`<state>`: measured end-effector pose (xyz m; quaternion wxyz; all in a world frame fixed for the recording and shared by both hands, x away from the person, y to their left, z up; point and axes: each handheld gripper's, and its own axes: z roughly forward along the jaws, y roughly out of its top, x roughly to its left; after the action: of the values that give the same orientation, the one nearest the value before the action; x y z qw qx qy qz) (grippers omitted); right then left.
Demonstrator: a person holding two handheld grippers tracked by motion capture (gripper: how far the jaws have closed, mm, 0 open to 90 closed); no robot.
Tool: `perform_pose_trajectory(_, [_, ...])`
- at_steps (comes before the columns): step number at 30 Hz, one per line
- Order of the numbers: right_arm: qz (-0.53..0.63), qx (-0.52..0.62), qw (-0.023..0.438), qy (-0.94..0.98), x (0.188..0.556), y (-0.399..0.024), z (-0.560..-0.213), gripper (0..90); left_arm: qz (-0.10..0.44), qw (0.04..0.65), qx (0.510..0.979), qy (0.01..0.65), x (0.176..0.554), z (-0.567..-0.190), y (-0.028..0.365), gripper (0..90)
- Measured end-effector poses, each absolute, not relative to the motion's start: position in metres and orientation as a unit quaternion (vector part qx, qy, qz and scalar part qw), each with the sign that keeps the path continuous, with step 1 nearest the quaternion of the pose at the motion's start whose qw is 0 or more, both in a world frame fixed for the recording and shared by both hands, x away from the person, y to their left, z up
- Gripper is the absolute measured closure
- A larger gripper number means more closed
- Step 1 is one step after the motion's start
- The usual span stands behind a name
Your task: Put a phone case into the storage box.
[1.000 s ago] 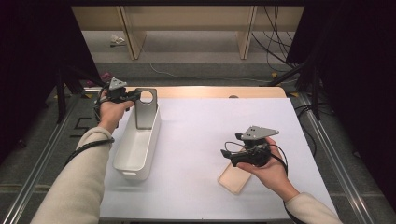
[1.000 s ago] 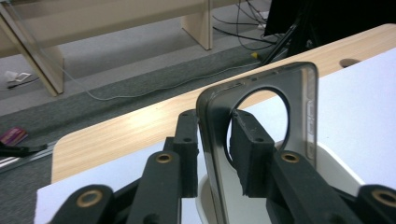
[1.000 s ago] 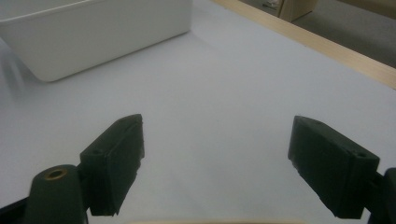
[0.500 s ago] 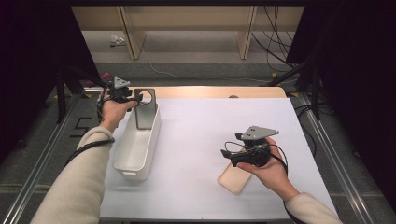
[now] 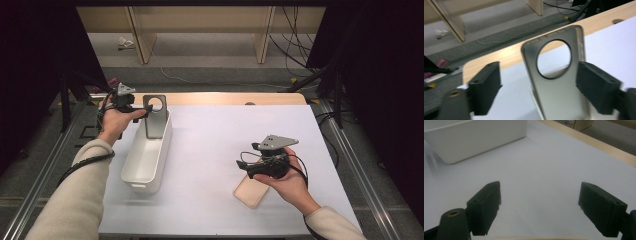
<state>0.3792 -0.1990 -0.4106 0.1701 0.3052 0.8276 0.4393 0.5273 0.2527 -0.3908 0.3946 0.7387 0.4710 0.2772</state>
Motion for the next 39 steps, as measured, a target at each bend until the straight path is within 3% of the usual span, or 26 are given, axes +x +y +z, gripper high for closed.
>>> perform_pose_trajectory(9, [0.440, 0.310, 0.171, 0.825, 0.380, -0.201, -0.410, 18.9, 0.242, 0.401, 0.746, 0.475, 0.500, -0.387, 0.252, 6.4])
perform_pose_trajectory(14, [0.438, 0.314, 0.170, 0.825, 0.381, -0.204, -0.410, 18.2, 0.214, 0.413, 0.754, 0.463, 0.472, -0.384, 0.248, 5.2])
perform_pose_trajectory(20, [0.435, 0.316, 0.167, 0.826, 0.382, -0.204, -0.412, 18.0, 0.226, 0.435, 0.761, 0.426, 0.437, -0.379, 0.238, 0.0])
perform_pose_trajectory(39, [0.432, 0.330, 0.164, 0.823, 0.380, -0.220, -0.412, 17.2, 0.220, 0.475, 0.768, 0.368, 0.357, -0.400, 0.194, 2.4])
